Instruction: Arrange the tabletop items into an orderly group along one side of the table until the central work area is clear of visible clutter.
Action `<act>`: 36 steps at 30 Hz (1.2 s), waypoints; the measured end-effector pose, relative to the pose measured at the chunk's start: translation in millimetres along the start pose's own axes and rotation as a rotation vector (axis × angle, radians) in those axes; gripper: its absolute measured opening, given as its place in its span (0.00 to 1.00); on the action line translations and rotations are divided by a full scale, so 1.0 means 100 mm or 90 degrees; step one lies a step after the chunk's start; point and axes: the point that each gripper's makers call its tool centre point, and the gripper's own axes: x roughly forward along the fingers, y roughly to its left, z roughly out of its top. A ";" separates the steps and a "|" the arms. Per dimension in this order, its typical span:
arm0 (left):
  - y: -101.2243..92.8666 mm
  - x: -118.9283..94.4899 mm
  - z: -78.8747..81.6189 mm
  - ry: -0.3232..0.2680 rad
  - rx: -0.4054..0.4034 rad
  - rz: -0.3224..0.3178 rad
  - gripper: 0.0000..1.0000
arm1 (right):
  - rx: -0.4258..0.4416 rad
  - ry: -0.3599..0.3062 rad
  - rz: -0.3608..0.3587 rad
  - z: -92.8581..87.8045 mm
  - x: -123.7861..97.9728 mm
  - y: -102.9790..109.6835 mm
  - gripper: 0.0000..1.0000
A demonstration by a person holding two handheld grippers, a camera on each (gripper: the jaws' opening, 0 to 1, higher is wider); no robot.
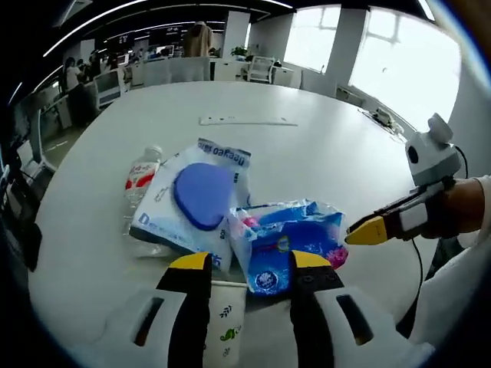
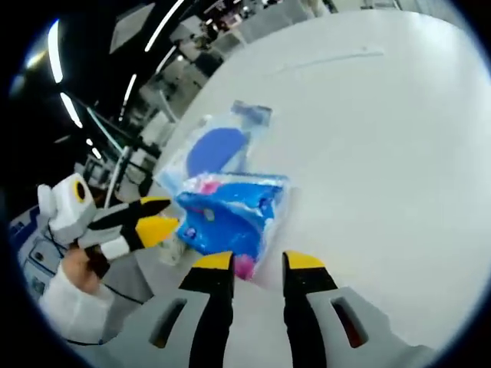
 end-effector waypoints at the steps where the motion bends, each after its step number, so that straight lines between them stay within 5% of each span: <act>1: -0.01 0.01 0.00 0.000 -0.003 -0.001 0.37 | -0.002 0.000 0.002 0.01 0.01 0.01 0.22; 7: -0.05 0.07 -0.04 0.018 -0.004 -0.006 0.32 | -0.037 0.017 0.002 -0.04 0.10 0.03 0.16; 15: -0.13 0.14 -0.14 0.040 -0.008 -0.018 0.04 | -0.121 0.022 -0.041 -0.04 0.09 -0.11 0.02; 25: -0.13 0.09 -0.09 0.021 -0.054 -0.025 0.00 | -0.090 -0.038 -0.026 0.17 -0.07 -0.15 0.00; 36: -0.41 0.15 0.14 0.002 -0.023 -0.061 0.00 | -0.079 -0.089 -0.029 0.32 -0.36 -0.31 0.00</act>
